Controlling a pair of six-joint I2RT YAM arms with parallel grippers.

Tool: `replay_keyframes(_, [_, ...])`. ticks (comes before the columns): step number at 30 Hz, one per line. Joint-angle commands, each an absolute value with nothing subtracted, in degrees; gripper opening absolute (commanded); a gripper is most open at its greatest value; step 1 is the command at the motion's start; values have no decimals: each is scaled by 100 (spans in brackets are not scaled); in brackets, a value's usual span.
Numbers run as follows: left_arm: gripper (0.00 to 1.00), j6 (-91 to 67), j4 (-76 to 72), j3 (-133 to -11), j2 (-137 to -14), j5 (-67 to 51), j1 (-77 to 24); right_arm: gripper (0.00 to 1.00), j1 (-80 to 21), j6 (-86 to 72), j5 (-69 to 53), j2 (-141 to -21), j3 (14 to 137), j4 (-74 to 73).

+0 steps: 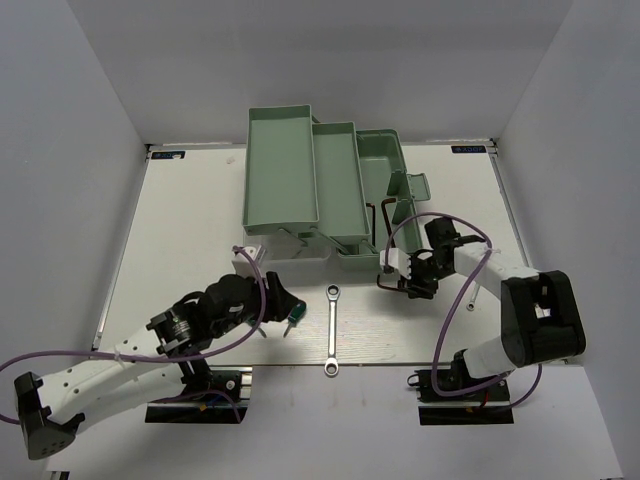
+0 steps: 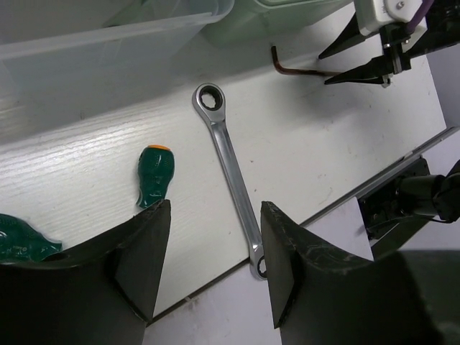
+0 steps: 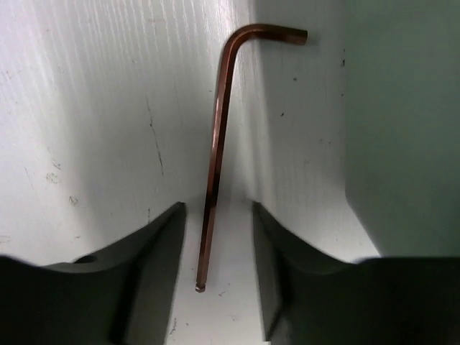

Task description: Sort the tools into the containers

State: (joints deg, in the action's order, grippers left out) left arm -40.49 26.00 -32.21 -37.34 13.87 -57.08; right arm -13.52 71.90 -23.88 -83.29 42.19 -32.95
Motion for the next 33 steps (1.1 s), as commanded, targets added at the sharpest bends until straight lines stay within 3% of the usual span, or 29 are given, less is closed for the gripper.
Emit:
replay_keyframes(1, [63, -4078, 2522, -3182, -3569, 1318, -5704, 45, -1520, 7127, -2075, -8429, 4104, -3207])
replay_keyframes(10, [63, -4078, 2575, -3182, -3568, 1318, -5704, 24, -1767, 7462, -1574, -8446, 3867, -3463])
replay_keyframes(15, [63, -4131, 2575, -3243, -4269, 1125, -5704, 0, -1889, 7392, -1468, -8420, 3849, -3682])
replay_keyframes(33, [73, -3647, 2408, -4772, -7364, 633, -6275, 0, -1872, 6662, -2899, -6874, 4991, -5387])
